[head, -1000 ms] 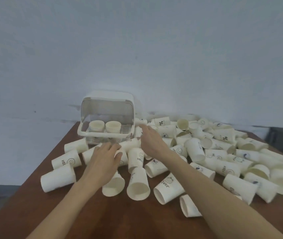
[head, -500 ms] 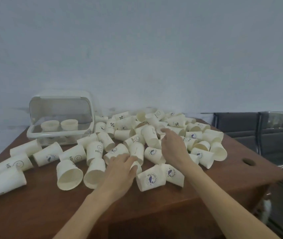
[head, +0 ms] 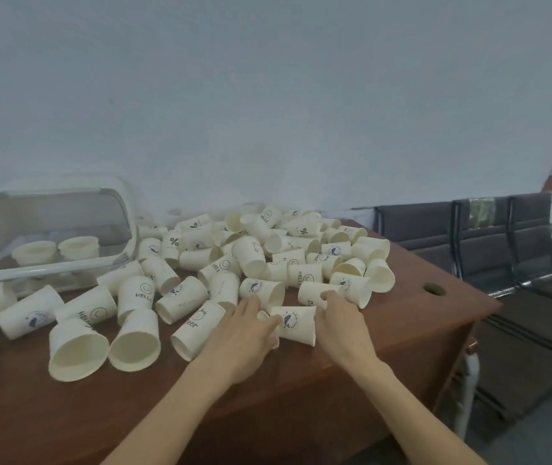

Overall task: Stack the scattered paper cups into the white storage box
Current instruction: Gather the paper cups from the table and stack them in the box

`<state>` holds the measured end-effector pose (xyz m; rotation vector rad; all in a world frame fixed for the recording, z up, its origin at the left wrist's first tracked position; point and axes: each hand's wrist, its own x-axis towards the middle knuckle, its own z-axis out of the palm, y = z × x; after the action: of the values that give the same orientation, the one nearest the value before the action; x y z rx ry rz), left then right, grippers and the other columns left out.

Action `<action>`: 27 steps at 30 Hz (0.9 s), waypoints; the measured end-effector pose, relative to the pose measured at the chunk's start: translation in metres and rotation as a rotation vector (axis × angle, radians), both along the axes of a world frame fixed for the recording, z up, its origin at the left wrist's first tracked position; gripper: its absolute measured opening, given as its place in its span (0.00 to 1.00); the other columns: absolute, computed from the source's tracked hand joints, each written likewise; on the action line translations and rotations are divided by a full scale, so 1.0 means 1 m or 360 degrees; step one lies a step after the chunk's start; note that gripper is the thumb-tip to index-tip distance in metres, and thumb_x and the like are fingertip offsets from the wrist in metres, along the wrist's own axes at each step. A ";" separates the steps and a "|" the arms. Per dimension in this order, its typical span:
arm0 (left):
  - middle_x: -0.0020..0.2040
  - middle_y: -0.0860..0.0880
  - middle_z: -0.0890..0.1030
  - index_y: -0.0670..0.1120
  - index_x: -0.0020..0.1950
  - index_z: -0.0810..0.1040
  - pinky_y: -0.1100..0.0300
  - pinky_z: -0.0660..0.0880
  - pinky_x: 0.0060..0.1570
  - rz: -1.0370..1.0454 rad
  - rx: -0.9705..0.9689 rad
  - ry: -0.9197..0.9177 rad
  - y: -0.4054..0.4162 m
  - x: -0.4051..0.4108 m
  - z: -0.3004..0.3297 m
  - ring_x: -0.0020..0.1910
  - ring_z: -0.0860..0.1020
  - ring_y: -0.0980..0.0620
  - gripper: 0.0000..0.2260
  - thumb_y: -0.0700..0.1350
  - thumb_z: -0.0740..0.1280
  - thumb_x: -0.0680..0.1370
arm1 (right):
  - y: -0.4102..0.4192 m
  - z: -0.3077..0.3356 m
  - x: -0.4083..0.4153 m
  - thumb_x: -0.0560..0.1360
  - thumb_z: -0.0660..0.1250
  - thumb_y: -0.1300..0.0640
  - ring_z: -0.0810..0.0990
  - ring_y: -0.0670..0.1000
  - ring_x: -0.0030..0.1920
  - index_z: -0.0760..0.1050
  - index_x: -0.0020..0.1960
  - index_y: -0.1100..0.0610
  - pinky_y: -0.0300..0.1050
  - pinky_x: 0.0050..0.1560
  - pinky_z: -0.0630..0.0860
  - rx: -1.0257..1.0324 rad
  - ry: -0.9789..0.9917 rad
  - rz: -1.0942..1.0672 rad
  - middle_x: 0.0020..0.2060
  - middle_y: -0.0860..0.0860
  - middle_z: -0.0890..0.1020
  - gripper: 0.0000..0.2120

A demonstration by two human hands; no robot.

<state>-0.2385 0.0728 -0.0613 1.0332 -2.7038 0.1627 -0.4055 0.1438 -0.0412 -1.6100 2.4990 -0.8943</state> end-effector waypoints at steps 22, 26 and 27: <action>0.57 0.48 0.67 0.47 0.57 0.68 0.51 0.72 0.43 0.0115 0.0029 0.0018 0.017 0.027 0.028 0.53 0.72 0.46 0.13 0.55 0.54 0.82 | -0.005 -0.014 0.027 0.78 0.56 0.55 0.75 0.62 0.54 0.72 0.48 0.60 0.47 0.45 0.67 0.0206 -0.0315 -0.0264 0.51 0.58 0.76 0.11; 0.57 0.49 0.68 0.48 0.59 0.69 0.51 0.74 0.45 0.0143 0.0024 0.0082 0.018 0.037 0.032 0.52 0.73 0.47 0.14 0.56 0.53 0.83 | -0.012 -0.013 0.031 0.76 0.57 0.58 0.74 0.61 0.48 0.72 0.43 0.59 0.48 0.43 0.68 0.0111 -0.0375 -0.0302 0.48 0.59 0.78 0.08; 0.57 0.49 0.68 0.48 0.60 0.69 0.50 0.74 0.46 0.0150 0.0019 0.0110 0.018 0.039 0.032 0.52 0.73 0.47 0.14 0.56 0.53 0.83 | -0.012 -0.012 0.033 0.76 0.57 0.58 0.72 0.60 0.45 0.70 0.40 0.59 0.48 0.42 0.67 0.0080 -0.0362 -0.0303 0.46 0.59 0.78 0.08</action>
<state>-0.1990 0.0907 -0.0289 1.1485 -2.5993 0.1253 -0.3728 0.1315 -0.0529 -1.1954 2.5194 -0.9643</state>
